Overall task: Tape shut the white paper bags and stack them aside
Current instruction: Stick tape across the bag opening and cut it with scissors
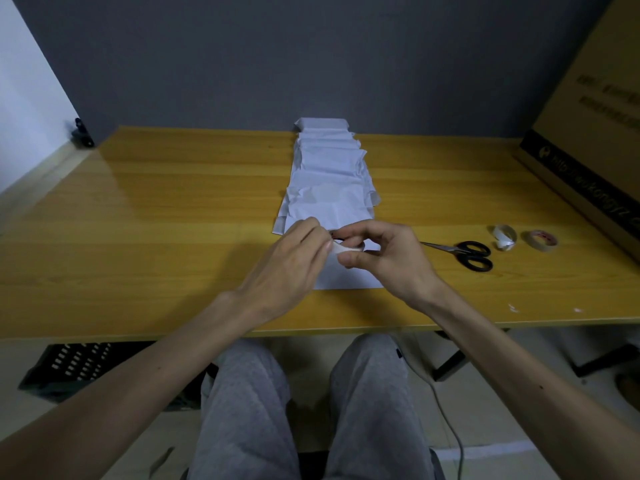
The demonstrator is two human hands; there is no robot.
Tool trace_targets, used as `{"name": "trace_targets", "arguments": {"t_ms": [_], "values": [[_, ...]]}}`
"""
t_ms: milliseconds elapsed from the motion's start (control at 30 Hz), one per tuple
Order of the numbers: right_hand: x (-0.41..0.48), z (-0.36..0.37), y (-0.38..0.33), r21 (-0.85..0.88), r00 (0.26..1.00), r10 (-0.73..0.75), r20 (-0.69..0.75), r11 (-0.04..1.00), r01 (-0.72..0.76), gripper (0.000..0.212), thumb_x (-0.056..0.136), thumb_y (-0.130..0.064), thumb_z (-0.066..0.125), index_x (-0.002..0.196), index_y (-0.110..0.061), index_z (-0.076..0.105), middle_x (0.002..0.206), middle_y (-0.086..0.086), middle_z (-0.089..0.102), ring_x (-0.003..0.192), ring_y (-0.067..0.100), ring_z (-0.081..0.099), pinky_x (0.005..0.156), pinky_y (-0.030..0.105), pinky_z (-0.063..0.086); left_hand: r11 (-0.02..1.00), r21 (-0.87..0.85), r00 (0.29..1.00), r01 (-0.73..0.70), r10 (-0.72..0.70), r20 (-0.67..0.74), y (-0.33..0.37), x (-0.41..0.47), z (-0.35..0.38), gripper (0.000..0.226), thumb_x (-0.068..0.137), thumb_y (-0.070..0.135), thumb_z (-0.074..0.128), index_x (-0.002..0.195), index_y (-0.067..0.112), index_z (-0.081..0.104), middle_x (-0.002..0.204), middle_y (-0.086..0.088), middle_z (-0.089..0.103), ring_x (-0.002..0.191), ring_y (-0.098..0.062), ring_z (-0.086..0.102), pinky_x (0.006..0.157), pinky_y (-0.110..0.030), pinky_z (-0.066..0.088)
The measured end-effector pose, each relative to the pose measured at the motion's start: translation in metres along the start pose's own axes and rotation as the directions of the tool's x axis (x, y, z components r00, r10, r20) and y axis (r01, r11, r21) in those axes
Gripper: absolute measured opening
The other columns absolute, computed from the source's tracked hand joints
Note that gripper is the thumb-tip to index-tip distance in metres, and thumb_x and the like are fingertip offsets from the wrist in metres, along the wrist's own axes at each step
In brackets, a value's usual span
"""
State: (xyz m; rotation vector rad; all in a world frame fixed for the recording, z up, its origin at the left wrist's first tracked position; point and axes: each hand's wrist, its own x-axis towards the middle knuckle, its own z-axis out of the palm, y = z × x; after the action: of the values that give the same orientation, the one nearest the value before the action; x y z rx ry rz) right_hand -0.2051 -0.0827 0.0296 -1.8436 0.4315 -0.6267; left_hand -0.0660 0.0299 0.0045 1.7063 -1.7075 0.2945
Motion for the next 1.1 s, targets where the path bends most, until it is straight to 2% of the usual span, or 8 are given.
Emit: {"name": "trace_targets", "arguments": {"t_ms": [200, 267, 333, 433, 567, 800, 967, 1100], "values": [[0.000, 0.002, -0.001, 0.107, 0.999, 0.024, 0.022, 0.994, -0.026, 0.024, 0.082, -0.011, 0.073, 0.106, -0.013, 0.069, 0.091, -0.003, 0.069, 0.092, 0.010, 0.064, 0.083, 0.030, 0.055, 0.989, -0.140, 0.997, 0.054, -0.062, -0.049, -0.003, 0.001, 0.001, 0.018, 0.098, 0.005, 0.045, 0.080, 0.004, 0.051, 0.079, 0.000, 0.044, 0.070, -0.010, 0.038, 0.066, -0.016, 0.031], [0.005, 0.002, 0.002, 0.114, 0.996, 0.094, -0.006, 0.989, -0.093, 0.032, 0.083, -0.018, 0.072, 0.114, -0.018, 0.065, 0.113, -0.003, 0.065, 0.110, 0.009, 0.060, 0.091, 0.033, 0.053, 0.986, -0.157, 0.995, 0.057, -0.070, -0.078, -0.002, 0.001, 0.001, 0.020, 0.098, 0.007, 0.043, 0.079, 0.004, 0.050, 0.078, 0.000, 0.044, 0.069, -0.010, 0.038, 0.066, -0.015, 0.030], [0.009, 0.001, 0.003, 0.196, 0.973, 0.232, 0.002, 0.954, -0.228, 0.038, 0.084, -0.018, 0.071, 0.120, -0.014, 0.061, 0.120, 0.003, 0.062, 0.112, 0.012, 0.060, 0.094, 0.030, 0.051, 0.983, -0.170, 0.994, 0.063, -0.078, -0.083, -0.002, 0.001, 0.001, 0.020, 0.098, 0.007, 0.044, 0.079, 0.005, 0.050, 0.079, 0.002, 0.043, 0.069, -0.009, 0.038, 0.067, -0.015, 0.030], [0.012, -0.001, 0.001, 0.460, 0.929, 0.361, 0.083, 0.813, -0.357, 0.033, 0.084, -0.003, 0.066, 0.115, 0.006, 0.059, 0.106, 0.017, 0.068, 0.094, 0.020, 0.069, 0.086, 0.027, 0.055, 0.983, -0.169, 0.993, 0.071, -0.085, -0.080, -0.003, 0.000, 0.000, 0.021, 0.098, 0.007, 0.044, 0.079, 0.006, 0.049, 0.078, 0.003, 0.042, 0.068, -0.008, 0.036, 0.066, -0.013, 0.030], [0.015, -0.003, 0.000, 0.541, 0.899, 0.421, 0.120, 0.731, -0.415, 0.024, 0.085, 0.004, 0.062, 0.109, 0.006, 0.063, 0.108, 0.020, 0.069, 0.092, 0.023, 0.070, 0.080, 0.027, 0.057, 0.981, -0.184, 0.995, 0.058, -0.073, -0.075, -0.004, -0.001, -0.002, 0.020, 0.097, 0.007, 0.043, 0.077, 0.006, 0.048, 0.076, 0.001, 0.042, 0.066, -0.008, 0.036, 0.065, -0.013, 0.030], [0.018, -0.003, 0.005, 0.492, 0.879, 0.453, 0.147, 0.738, -0.463, 0.024, 0.084, 0.009, 0.059, 0.106, 0.001, 0.065, 0.105, 0.014, 0.071, 0.097, 0.022, 0.067, 0.092, 0.033, 0.053, 0.985, -0.170, 0.998, 0.040, -0.048, -0.044, -0.007, -0.008, -0.001, 0.020, 0.095, 0.002, 0.044, 0.076, 0.004, 0.047, 0.076, 0.002, 0.040, 0.067, -0.009, 0.035, 0.064, -0.015, 0.031], [0.011, -0.027, 0.013, 0.496, 0.863, 0.504, 0.011, 0.747, -0.443, 0.027, 0.086, 0.012, 0.055, 0.108, -0.001, 0.064, 0.115, 0.017, 0.067, 0.106, 0.024, 0.063, 0.090, 0.028, 0.049, 0.976, -0.147, 0.981, 0.160, -0.173, -0.083, -0.031, -0.006, -0.028, 0.025, 0.100, 0.011, 0.040, 0.077, 0.004, 0.047, 0.074, 0.000, 0.043, 0.066, -0.010, 0.036, 0.065, -0.014, 0.030], [0.009, -0.016, 0.012, 0.514, 0.882, 0.470, 0.019, 0.752, -0.412, 0.028, 0.084, 0.009, 0.060, 0.110, 0.000, 0.063, 0.091, 0.009, 0.073, 0.079, 0.013, 0.070, 0.067, 0.018, 0.055, 0.962, -0.176, 0.975, 0.207, -0.187, 0.123, -0.015, -0.009, -0.022, 0.026, 0.101, 0.020, 0.040, 0.077, 0.012, 0.044, 0.073, 0.009, 0.040, 0.070, -0.004, 0.040, 0.066, -0.015, 0.030]]}}
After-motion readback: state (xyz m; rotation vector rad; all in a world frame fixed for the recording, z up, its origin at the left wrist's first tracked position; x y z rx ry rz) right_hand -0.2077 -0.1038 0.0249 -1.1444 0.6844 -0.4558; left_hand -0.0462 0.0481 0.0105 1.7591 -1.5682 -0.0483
